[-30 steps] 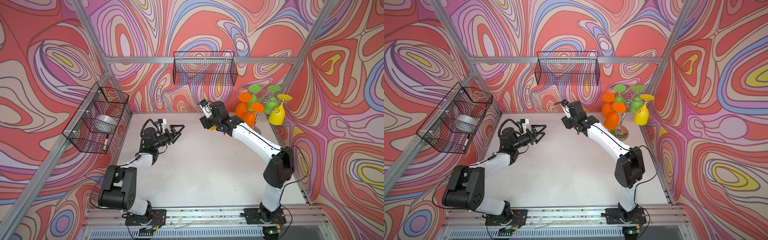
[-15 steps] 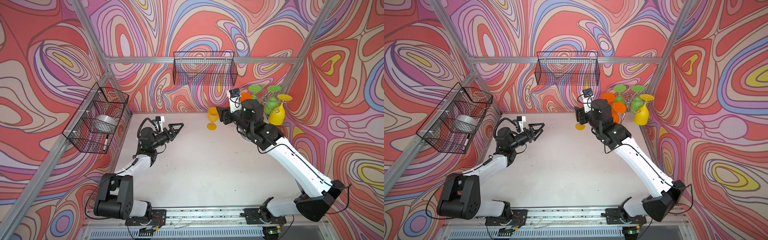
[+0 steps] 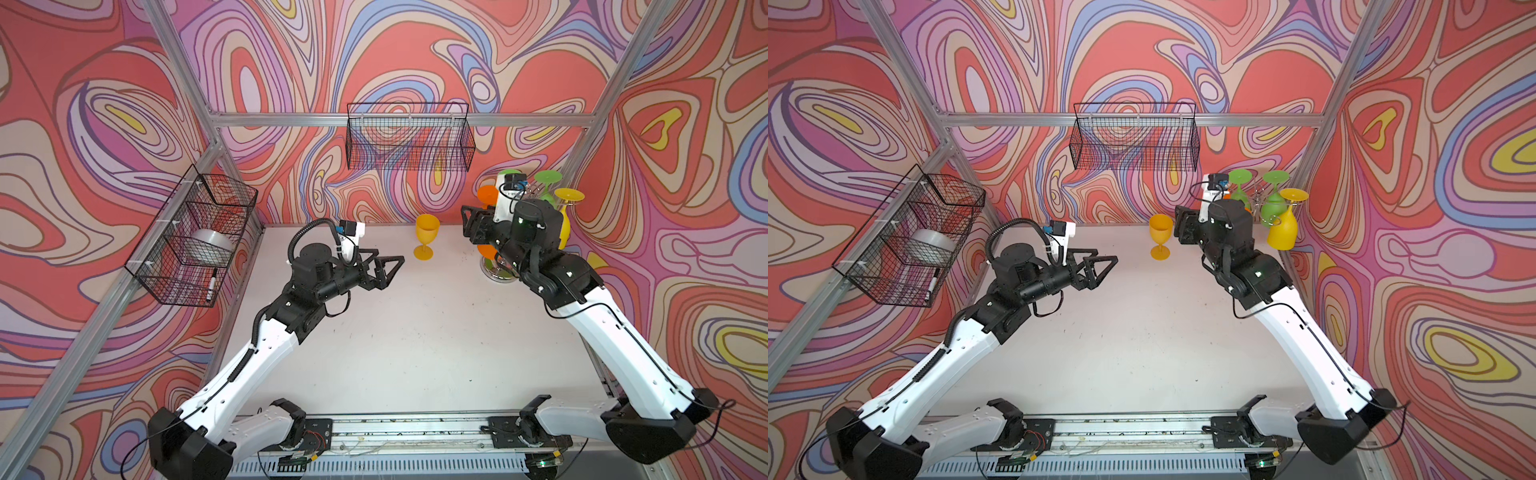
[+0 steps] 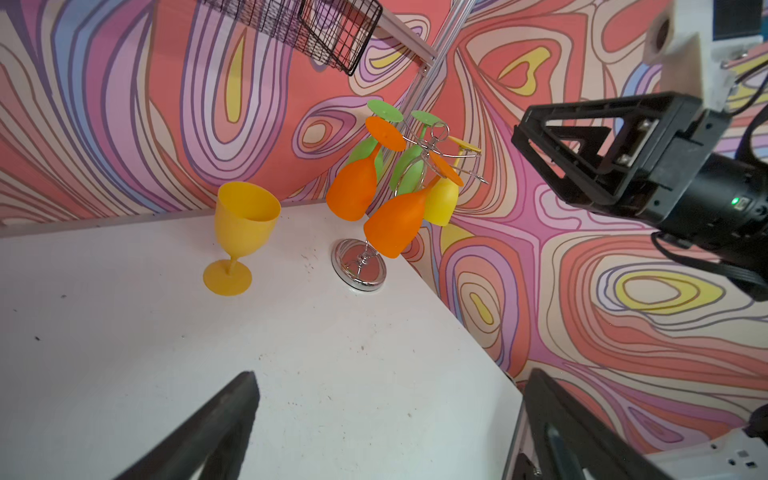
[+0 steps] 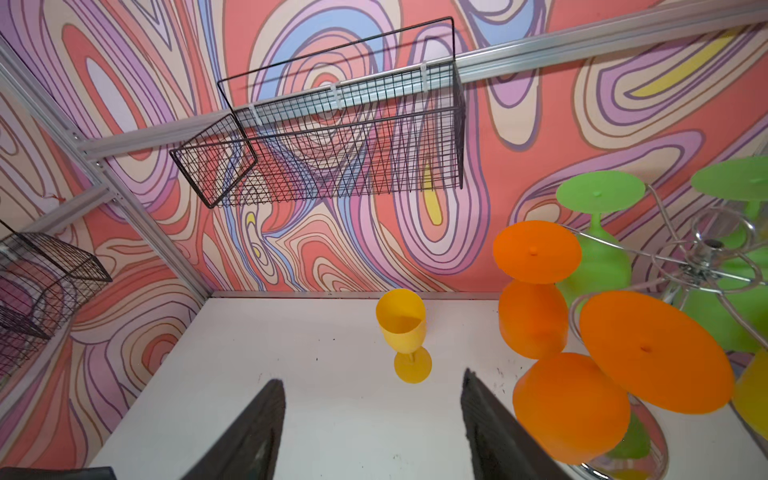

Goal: Take the wine glass off the wine glass rack
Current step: 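Move the right gripper toward the rack while the left arm reaches forward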

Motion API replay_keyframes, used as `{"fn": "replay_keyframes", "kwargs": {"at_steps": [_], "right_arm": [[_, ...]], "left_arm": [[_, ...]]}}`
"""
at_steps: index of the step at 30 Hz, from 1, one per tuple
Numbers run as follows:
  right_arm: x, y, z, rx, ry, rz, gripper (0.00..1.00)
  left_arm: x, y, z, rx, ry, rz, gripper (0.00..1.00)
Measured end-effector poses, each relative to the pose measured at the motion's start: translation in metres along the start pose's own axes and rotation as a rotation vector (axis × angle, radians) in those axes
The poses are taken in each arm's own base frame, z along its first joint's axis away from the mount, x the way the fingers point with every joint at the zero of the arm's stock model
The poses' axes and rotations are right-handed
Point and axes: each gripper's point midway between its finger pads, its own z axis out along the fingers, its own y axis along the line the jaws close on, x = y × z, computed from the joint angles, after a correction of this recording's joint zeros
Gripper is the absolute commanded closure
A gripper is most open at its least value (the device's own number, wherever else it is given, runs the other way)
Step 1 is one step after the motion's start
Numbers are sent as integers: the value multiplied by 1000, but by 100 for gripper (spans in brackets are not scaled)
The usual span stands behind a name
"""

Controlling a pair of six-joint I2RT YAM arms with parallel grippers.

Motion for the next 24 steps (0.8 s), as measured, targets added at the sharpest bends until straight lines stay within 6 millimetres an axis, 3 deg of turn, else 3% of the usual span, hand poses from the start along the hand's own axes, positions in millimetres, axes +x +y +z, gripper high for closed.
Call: {"fn": "replay_keyframes", "kwargs": {"at_steps": [5, 10, 16, 24], "right_arm": [[13, -15, -18, 11, 11, 113, 31], [44, -32, -14, 22, 70, 239, 33], [79, -41, -6, 16, 142, 377, 35], [60, -56, -18, 2, 70, 543, 38]], "left_arm": [[20, -23, 14, -56, 93, 164, 0], [33, -52, 36, -49, 175, 335, 0], [51, -51, 45, -32, 231, 445, 0], [92, -45, 45, 27, 321, 466, 0]]}}
